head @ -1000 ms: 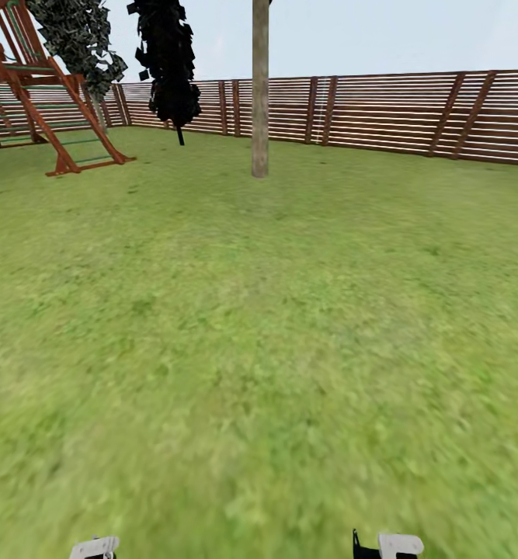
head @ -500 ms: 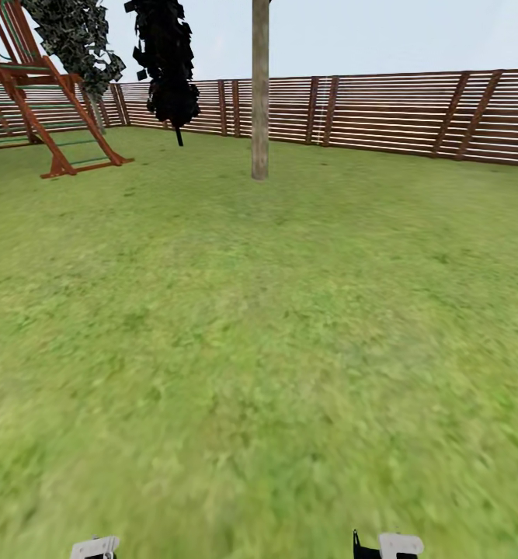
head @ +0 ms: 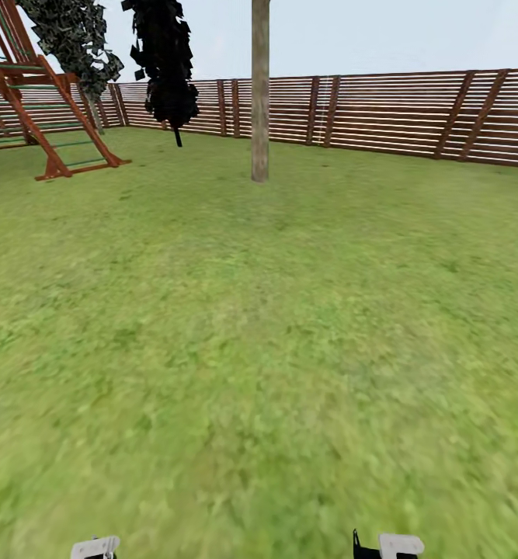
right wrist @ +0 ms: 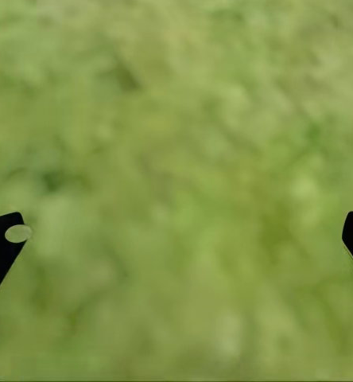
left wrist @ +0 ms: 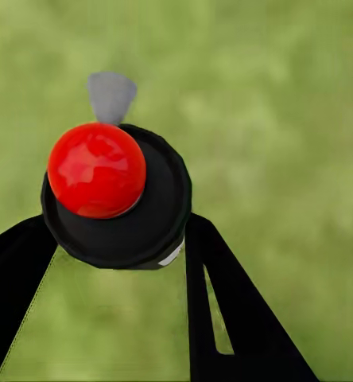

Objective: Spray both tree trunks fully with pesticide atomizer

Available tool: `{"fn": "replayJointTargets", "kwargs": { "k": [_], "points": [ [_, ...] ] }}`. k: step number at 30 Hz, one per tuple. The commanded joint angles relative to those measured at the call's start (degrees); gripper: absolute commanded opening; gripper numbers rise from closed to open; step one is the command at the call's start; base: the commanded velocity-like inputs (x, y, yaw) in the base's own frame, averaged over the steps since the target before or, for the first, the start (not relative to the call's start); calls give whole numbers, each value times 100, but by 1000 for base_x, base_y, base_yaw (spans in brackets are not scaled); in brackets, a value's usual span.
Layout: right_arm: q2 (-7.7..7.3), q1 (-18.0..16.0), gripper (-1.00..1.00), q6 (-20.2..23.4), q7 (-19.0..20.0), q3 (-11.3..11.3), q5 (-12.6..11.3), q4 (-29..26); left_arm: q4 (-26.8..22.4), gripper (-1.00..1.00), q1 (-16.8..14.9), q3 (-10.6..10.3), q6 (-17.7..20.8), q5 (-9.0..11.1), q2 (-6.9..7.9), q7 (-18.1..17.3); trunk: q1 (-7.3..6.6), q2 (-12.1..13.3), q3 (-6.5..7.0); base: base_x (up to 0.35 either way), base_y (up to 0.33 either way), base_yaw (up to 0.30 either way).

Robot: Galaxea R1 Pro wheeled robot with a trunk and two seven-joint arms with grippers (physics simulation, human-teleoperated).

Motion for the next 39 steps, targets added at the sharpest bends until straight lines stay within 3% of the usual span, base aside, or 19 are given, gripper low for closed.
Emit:
{"fn": "replayJointTargets", "kwargs": {
  "k": [1,39],
  "points": [
    [1,-4,100,-7,-44,-18,61,5,8,-100,-3,27,-6,54,1,-59,3,-2,-4,339,0,0],
    [1,-6,100,-7,-42,-18,61,5,9,-100,-3,27,3,54,1,-59,3,-2,-4,339,-9,0]
  ]
}}
